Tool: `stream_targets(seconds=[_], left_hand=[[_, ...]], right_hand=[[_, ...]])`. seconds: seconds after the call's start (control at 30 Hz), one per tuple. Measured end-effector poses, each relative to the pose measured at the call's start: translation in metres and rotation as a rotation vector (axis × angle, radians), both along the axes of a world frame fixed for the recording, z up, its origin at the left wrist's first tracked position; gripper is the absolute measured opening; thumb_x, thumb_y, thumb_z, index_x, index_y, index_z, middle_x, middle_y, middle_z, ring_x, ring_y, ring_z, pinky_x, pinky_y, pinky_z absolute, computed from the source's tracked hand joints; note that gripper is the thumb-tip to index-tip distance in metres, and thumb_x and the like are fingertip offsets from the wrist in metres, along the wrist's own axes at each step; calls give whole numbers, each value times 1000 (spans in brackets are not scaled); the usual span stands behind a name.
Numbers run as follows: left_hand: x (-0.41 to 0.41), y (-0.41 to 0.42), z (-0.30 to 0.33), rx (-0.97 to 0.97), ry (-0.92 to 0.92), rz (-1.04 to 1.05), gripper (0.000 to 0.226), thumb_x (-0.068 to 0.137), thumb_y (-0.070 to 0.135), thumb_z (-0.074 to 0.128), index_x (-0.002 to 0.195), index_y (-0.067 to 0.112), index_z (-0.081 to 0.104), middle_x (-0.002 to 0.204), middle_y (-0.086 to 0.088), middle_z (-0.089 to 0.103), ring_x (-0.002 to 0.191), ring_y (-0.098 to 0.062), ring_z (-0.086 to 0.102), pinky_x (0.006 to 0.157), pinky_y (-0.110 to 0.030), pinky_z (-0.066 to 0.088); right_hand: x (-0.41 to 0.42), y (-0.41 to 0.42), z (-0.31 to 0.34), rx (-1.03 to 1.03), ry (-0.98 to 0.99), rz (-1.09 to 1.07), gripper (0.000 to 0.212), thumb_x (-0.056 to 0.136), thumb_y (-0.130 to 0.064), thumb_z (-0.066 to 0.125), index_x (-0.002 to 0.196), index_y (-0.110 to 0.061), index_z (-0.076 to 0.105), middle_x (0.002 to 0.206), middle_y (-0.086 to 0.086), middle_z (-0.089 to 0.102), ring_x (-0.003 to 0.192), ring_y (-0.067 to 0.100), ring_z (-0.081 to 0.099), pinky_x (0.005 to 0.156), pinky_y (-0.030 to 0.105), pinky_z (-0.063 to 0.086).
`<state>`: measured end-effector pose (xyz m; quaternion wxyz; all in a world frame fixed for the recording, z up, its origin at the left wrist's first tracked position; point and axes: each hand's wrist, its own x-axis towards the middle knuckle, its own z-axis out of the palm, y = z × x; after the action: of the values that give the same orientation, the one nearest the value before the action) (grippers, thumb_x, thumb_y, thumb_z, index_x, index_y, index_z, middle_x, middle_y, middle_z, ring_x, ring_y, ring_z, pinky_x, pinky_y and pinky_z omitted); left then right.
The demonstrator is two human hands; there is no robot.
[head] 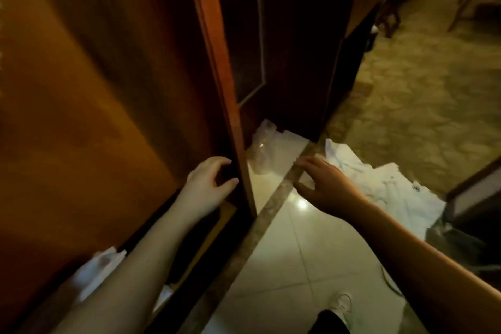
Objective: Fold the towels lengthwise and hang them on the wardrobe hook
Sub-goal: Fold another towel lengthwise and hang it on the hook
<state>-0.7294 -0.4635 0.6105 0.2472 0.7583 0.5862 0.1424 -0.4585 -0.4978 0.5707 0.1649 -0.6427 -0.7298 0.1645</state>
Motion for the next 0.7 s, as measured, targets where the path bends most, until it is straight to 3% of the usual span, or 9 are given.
stream_targets(seconds=[0.37,0.5,0.7], left_hand=[[265,83,-132,-216,147,-223,51,93,34,65,138,15,52,142,-1,51,135,-21,43,111,-36,33],[332,110,-172,-300,180,-269,47,90,32,69,131,13,58,135,-4,57,127,-24,52,105,-39,42],[418,165,-242,-431,246,-355,40,93,28,64,131,14,59,138,-4,56,128,-23,51,106,-34,40]], right_hand=[[258,4,-151,-464,-17,-308,44,97,-41,55,138,-23,55,143,-3,52,130,20,49,105,32,37],[313,1,-191,-638,-9,-350,43,99,-40,52,138,-24,54,144,-2,50,132,20,48,106,33,37],[377,25,-250,-781,43,-472,41,97,-37,53,135,-23,57,140,1,53,129,22,50,105,33,38]])
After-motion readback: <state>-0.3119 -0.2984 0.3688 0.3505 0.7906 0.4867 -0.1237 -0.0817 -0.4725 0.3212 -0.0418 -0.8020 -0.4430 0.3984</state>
